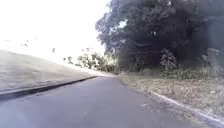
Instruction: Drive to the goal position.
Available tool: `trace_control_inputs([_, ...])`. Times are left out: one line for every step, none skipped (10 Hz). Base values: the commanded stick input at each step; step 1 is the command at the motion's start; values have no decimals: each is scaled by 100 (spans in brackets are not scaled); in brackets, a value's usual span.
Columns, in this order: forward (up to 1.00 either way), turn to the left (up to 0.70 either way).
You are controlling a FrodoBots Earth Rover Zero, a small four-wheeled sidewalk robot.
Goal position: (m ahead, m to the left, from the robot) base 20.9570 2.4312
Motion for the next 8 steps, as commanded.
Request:
trace_control_inputs([70, 14])
trace_control_inputs([70, 14])
trace_control_inputs([70, 14])
trace_control_inputs([70, 12])
trace_control_inputs([70, 6])
trace_control_inputs([70, 0])
trace_control_inputs([70, 0])
trace_control_inputs([70, 0])
